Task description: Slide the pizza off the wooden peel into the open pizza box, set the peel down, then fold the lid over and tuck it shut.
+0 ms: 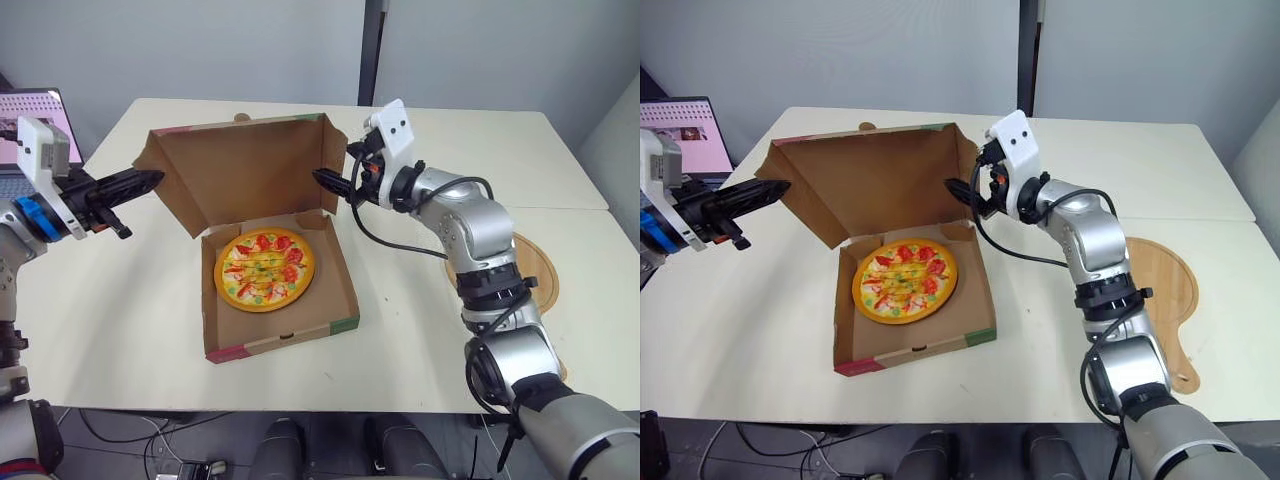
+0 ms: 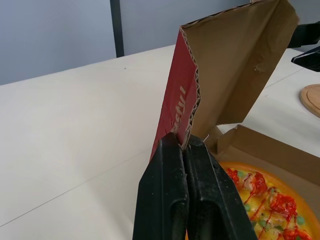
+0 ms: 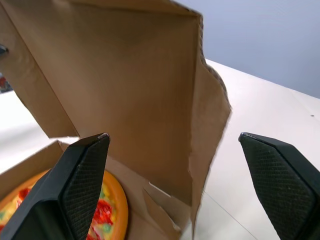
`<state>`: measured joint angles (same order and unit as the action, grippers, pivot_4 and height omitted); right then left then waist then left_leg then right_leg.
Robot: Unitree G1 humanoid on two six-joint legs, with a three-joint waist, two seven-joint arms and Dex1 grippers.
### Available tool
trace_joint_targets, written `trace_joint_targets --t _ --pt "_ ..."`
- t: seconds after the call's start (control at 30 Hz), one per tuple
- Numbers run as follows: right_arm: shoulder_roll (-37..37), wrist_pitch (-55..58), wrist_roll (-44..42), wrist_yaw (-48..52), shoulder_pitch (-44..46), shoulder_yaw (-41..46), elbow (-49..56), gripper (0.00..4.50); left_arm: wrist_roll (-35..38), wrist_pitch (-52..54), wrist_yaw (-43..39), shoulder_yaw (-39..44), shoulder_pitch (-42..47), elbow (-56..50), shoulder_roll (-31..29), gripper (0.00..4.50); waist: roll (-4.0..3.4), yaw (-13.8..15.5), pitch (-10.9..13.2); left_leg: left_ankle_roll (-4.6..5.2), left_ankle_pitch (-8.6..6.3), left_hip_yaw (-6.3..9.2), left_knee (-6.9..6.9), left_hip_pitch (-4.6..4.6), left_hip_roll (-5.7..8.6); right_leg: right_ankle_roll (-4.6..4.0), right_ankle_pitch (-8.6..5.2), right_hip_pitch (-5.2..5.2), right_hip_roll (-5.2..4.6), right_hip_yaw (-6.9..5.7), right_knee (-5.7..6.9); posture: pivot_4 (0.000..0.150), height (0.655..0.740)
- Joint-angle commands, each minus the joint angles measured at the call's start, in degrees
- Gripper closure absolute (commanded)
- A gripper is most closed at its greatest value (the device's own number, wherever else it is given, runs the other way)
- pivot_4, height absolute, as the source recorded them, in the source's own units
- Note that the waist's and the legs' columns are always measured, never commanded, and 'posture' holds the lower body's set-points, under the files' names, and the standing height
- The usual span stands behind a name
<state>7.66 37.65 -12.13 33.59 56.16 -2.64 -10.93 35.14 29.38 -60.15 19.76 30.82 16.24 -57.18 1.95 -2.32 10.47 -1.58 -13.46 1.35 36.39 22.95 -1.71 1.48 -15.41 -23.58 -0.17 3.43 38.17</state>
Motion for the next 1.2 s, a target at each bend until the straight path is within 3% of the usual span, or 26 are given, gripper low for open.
trace_joint_targets --t 0.03,0.37,0.4,0.7,0.97,1.2 --pt "-0.19 -2.26 -0.97 -0.96 2.19 1.32 -0.07 0.67 0.31 -0.72 0.55 2.84 -0.21 -2.28 -0.15 4.5 0.0 -0.08 0.0 0.0 0.0 -0.01 0.0 0.0 0.0 0.0 0.0 0.0 0.0 0.0 0.0 0.15 0.74" --pt "-1.1 -5.52 0.2 -3.72 3.15 0.2 -2.93 4.31 1.12 0.71 1.78 3.43 -1.31 -5.41 0.49 4.5 0.0 -0.35 0.0 0.0 0.0 0.0 -0.01 -0.01 -0.01 0.0 0.0 -0.02 0.0 0.01 0.05 0.15 0.74" --pt "-0.95 -5.37 0.34 -4.22 3.07 0.31 -2.54 4.48 1.14 1.08 2.28 3.21 -0.98 -5.88 0.63 4.5 0.0 -0.35 0.0 0.0 0.0 0.0 -0.01 -0.01 -0.01 0.0 0.0 -0.02 0.0 0.01 0.06 0.15 0.74" --pt "3.97 4.17 -2.14 -7.95 -0.38 3.06 12.02 4.48 0.72 4.58 5.42 -1.86 6.81 -6.81 5.29 4.5 0.01 0.6 0.0 0.0 0.0 0.05 0.0 0.05 0.02 0.02 0.02 -0.03 -0.06 -0.02 0.06 0.15 0.74" --pt "6.94 15.77 -4.2 -12.88 -4.6 5.38 26.77 4.48 -1.53 4.37 3.43 -8.34 16.13 -0.71 11.92 4.5 0.01 0.42 -0.01 0.0 0.0 0.08 0.01 0.07 0.09 0.03 0.02 -0.03 -0.02 -0.05 0.1 0.15 0.74" --pt "3.3 26.13 -5.6 -19.97 -7.87 8.07 37.15 4.48 -3.03 4.33 -0.08 -11.94 18.67 1.73 17.0 4.5 0.03 0.11 -0.02 0.0 0.0 -0.05 0.05 0.08 0.1 0.03 0.02 -0.32 0.02 0.16 0.56 0.15 0.74"
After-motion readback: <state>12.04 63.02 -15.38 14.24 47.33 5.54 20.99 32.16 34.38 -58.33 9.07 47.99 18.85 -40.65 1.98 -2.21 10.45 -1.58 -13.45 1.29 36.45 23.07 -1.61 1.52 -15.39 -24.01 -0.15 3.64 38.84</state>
